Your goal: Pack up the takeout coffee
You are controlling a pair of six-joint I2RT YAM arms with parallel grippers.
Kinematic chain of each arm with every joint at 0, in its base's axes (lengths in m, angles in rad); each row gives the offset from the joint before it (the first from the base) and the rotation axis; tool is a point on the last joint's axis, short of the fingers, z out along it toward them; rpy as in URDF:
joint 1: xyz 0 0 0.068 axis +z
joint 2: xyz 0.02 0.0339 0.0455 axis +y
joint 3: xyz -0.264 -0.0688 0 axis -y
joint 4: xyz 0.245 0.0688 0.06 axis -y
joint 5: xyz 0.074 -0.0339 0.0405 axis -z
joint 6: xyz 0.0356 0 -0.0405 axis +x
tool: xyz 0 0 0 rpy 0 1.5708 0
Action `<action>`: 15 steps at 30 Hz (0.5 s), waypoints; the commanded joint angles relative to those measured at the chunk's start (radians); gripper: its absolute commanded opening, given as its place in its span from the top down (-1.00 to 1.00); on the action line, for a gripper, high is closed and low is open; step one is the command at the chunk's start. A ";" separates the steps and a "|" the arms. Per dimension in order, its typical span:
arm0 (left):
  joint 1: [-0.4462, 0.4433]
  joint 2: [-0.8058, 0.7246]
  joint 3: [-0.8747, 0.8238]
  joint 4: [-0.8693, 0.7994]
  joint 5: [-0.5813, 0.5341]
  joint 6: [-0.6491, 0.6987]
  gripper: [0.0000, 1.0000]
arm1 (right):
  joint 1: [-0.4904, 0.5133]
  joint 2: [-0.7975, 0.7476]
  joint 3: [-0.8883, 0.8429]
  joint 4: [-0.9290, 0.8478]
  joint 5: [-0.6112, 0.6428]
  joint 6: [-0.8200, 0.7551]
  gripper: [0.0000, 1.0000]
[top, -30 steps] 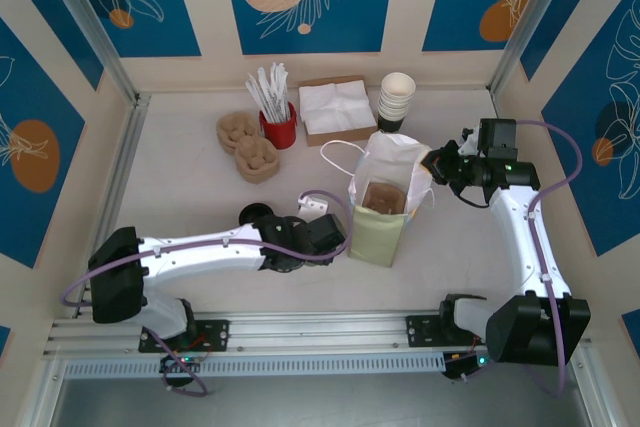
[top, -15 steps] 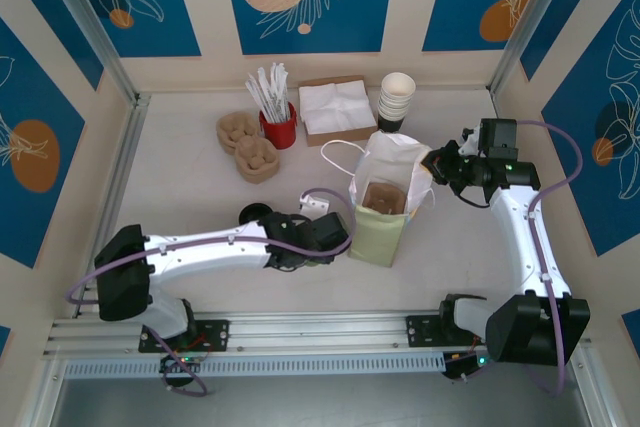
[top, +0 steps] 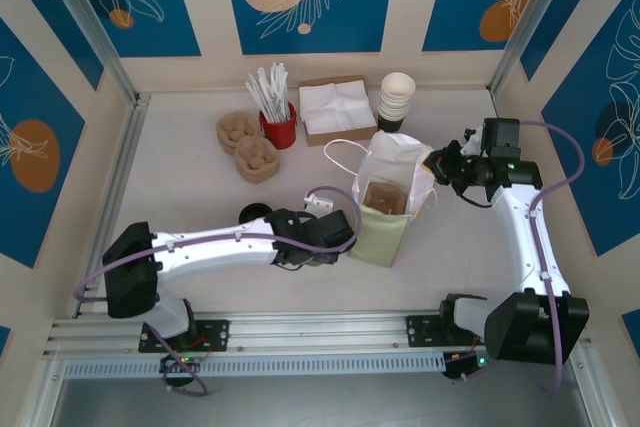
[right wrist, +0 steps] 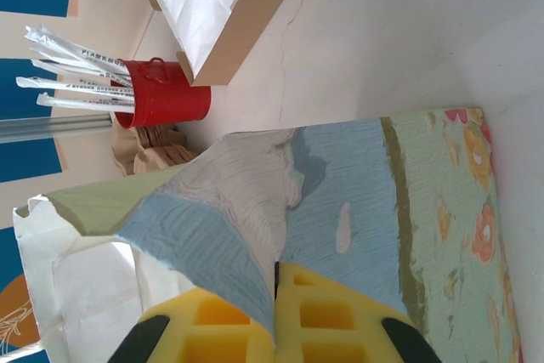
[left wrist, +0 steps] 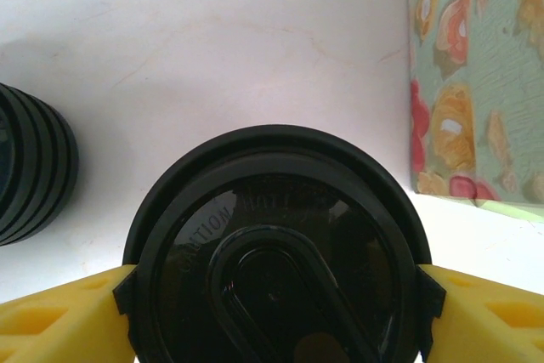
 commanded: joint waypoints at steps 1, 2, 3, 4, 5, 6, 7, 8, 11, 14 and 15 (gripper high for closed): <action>-0.007 0.045 -0.048 -0.025 0.117 -0.025 -0.53 | -0.008 0.009 0.024 -0.041 -0.027 -0.019 0.99; -0.008 0.047 -0.050 -0.023 0.120 -0.025 -0.51 | -0.008 0.011 0.026 -0.042 -0.029 -0.019 0.99; -0.007 0.047 -0.052 -0.021 0.123 -0.025 -0.49 | -0.009 0.010 0.027 -0.041 -0.031 -0.019 1.00; -0.008 0.048 -0.054 -0.020 0.125 -0.025 -0.49 | -0.008 0.010 0.026 -0.041 -0.032 -0.019 0.99; -0.007 0.047 -0.054 -0.019 0.126 -0.024 -0.49 | -0.009 0.010 0.028 -0.043 -0.032 -0.018 0.99; -0.008 0.046 -0.053 -0.019 0.126 -0.024 -0.49 | -0.008 0.011 0.030 -0.043 -0.033 -0.017 0.99; -0.006 0.043 -0.049 -0.020 0.122 -0.022 -0.48 | -0.008 0.011 0.031 -0.044 -0.033 -0.017 1.00; -0.007 0.041 -0.044 -0.022 0.120 -0.018 -0.47 | -0.008 0.010 0.033 -0.045 -0.033 -0.017 0.99; -0.007 0.026 -0.024 -0.025 0.105 -0.006 -0.47 | -0.009 0.009 0.037 -0.048 -0.037 -0.014 0.99; -0.007 0.004 0.002 -0.040 0.077 0.005 -0.47 | -0.008 0.003 0.037 -0.051 -0.038 -0.010 0.99; -0.007 -0.007 0.012 -0.045 0.065 0.010 -0.47 | -0.009 0.001 0.037 -0.050 -0.039 -0.008 0.99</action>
